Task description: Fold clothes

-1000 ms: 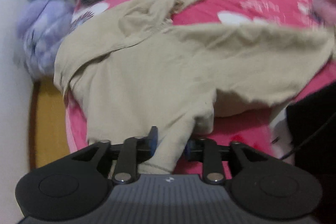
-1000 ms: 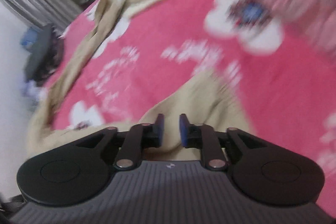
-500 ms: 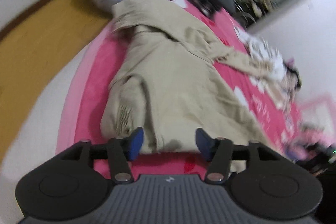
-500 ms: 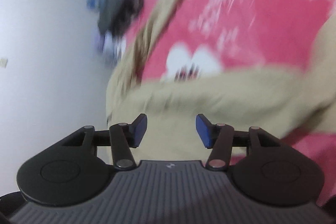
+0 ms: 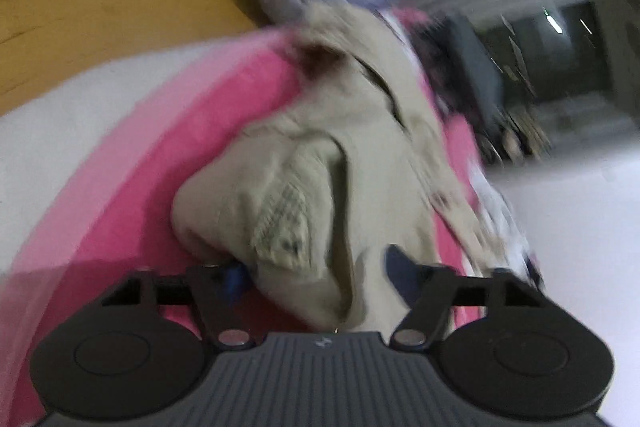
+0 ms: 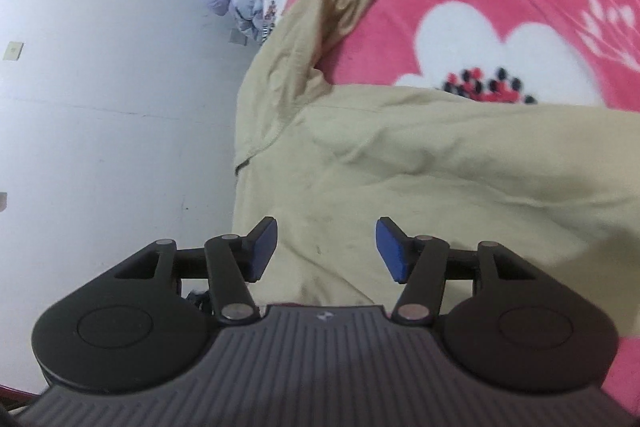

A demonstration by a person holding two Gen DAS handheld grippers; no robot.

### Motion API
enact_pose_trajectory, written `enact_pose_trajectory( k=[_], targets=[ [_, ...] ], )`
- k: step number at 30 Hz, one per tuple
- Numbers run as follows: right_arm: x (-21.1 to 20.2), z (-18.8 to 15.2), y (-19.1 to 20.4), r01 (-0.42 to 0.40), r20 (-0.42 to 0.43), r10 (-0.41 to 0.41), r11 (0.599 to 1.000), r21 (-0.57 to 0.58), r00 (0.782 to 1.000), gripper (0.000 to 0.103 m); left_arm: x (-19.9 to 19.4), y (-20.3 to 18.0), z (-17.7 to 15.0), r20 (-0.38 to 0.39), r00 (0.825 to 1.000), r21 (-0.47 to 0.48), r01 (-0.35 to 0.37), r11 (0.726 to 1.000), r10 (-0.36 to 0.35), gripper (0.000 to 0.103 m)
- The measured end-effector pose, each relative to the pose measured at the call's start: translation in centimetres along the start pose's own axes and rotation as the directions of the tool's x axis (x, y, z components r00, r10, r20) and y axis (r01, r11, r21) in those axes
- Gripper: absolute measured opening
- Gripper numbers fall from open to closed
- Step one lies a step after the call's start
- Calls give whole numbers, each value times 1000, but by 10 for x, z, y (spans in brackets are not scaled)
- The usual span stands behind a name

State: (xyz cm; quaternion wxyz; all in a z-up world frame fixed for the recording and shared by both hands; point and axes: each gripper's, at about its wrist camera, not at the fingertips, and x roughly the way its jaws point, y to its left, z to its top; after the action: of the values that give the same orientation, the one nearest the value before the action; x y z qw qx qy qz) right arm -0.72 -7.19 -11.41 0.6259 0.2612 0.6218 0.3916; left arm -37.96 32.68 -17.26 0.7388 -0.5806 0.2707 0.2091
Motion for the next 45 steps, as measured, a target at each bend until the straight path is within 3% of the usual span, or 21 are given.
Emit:
enact_pose_trajectory(
  k=[1, 2, 5, 6, 7, 8, 9, 11, 12, 13, 15, 17, 19, 22, 24, 28, 31, 32, 38, 42, 45],
  targets=[
    [1, -1, 2, 3, 3, -3, 1000, -2, 1000, 55, 2, -3, 3, 36, 999, -9, -29, 1000, 29, 28],
    [1, 0, 2, 8, 7, -8, 1000, -3, 1000, 55, 4, -10, 6, 79, 995, -8, -58, 998, 59, 21],
    [-10, 1, 0, 29, 52, -29, 1000, 4, 998, 55, 13, -67, 17, 218, 974, 174, -93, 980, 54, 15],
    [-17, 1, -2, 36, 72, -36, 999, 9, 997, 55, 16, -93, 18, 262, 965, 269, -103, 958, 30, 14],
    [-25, 2, -4, 42, 96, -44, 999, 15, 994, 55, 20, -126, 12, 292, 956, 404, -106, 909, -18, 14],
    [-34, 3, -6, 50, 122, -52, 999, 20, 991, 55, 26, -160, 0, 300, 950, 545, -97, 833, -85, 14],
    [-42, 4, -8, 57, 147, -59, 998, 24, 987, 55, 33, -192, -15, 281, 949, 676, -89, 731, -145, 14],
    [-65, 5, -13, 78, 214, -84, 996, 35, 973, 55, 55, -241, -66, 155, 966, 893, -49, 446, -205, 15],
    [-77, 3, -15, 92, 251, -99, 995, 42, 963, 55, 66, -260, -92, 78, 975, 957, -16, 288, -207, 16],
    [-89, 2, -18, 105, 288, -115, 993, 49, 951, 55, 79, -263, -120, -9, 985, 986, 37, 161, -171, 16],
    [-109, -2, -26, 127, 341, -146, 989, 76, 929, 56, 108, -252, -166, -135, 989, 991, 136, 7, -65, 16],
    [-127, -7, -35, 147, 378, -177, 983, 108, 909, 57, 134, -228, -194, -168, 984, 983, 171, -60, 51, 15],
    [-136, -11, -45, 173, 379, -212, 976, 133, 901, 58, 142, -209, -204, -165, 981, 982, 174, -78, 104, 17],
    [-130, -10, -57, 211, 345, -251, 966, 150, 905, 58, 133, -196, -204, -175, 979, 978, 185, -101, 102, 37],
    [-117, -3, -62, 205, 316, -243, 967, 150, 917, 58, 123, -196, -197, -187, 978, 977, 196, -87, 97, 42],
    [-71, 14, -60, 134, 242, -157, 985, 110, 958, 58, 99, -197, -174, -202, 974, 979, 202, 13, 99, 53],
    [-37, 26, -55, 115, 190, -126, 991, 70, 974, 58, 94, -205, -142, -213, 973, 969, 199, 148, 86, 53],
    [-26, 29, -53, 115, 172, -123, 992, 55, 977, 58, 97, -208, -134, -203, 976, 967, 187, 171, 83, 53],
    [-6, 26, -31, 204, 218, -179, 974, -100, 960, 58, 116, -229, -85, -142, 988, 944, 114, 310, 67, 53],
    [-17, 28, -5, 232, 313, -140, 932, -280, 939, 58, 130, -245, -62, -177, 984, 919, 155, 362, 30, 54],
    [-7, 39, 2, 210, 285, -103, 903, -374, 953, 57, 149, -253, -59, -161, 983, 932, 123, 340, 86, 54]
  ],
)
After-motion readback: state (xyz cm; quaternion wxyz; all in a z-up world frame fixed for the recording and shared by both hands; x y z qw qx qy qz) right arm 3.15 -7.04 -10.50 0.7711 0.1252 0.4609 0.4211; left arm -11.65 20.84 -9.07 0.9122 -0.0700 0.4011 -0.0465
